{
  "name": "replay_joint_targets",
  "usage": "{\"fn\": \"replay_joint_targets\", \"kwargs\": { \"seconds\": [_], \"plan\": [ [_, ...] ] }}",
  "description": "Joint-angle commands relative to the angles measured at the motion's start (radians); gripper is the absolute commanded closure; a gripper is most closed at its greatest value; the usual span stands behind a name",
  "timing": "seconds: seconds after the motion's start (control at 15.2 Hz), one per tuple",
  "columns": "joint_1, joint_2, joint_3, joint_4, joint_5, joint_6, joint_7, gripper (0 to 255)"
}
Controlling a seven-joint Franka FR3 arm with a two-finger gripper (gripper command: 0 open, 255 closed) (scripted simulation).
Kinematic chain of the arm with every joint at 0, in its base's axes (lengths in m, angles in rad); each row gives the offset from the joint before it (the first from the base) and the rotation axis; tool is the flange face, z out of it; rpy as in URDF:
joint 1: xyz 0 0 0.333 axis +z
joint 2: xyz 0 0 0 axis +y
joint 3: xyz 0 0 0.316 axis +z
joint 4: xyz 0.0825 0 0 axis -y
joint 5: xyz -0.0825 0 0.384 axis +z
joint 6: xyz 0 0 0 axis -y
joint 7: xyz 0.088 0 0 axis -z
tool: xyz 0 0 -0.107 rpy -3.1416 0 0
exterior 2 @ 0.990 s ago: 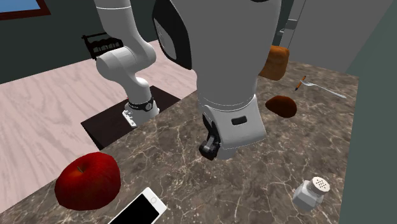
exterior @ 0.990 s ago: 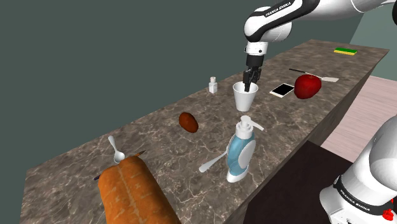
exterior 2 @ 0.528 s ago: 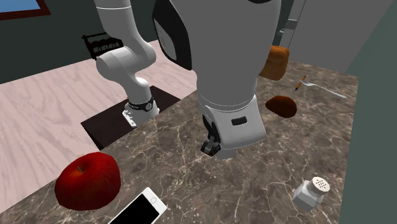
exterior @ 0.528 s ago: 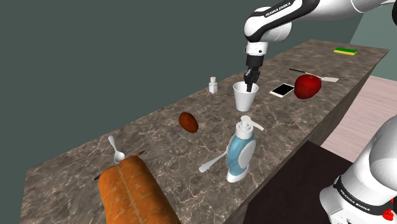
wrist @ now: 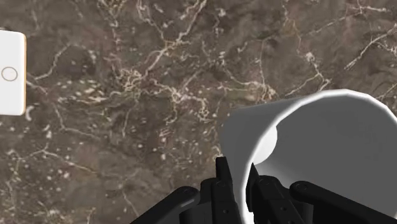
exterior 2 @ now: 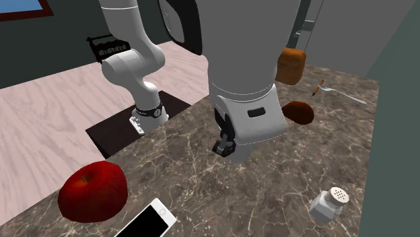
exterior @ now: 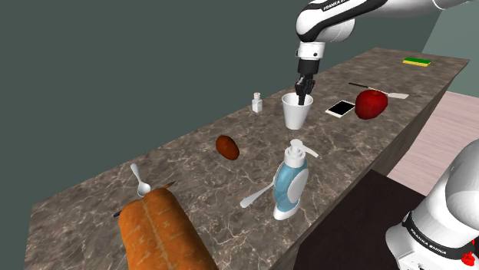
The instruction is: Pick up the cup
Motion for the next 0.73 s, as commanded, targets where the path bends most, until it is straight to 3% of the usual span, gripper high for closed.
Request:
{"fn": "replay_joint_targets", "kwargs": {
  "seconds": [0.0, 0.66],
  "plan": [
    [0.0, -0.005, -0.001, 0.022, -0.003, -0.027, 0.005, 255],
    [-0.001, -0.022, -0.001, 0.113, -0.011, -0.131, 0.025, 255]
  ]
}}
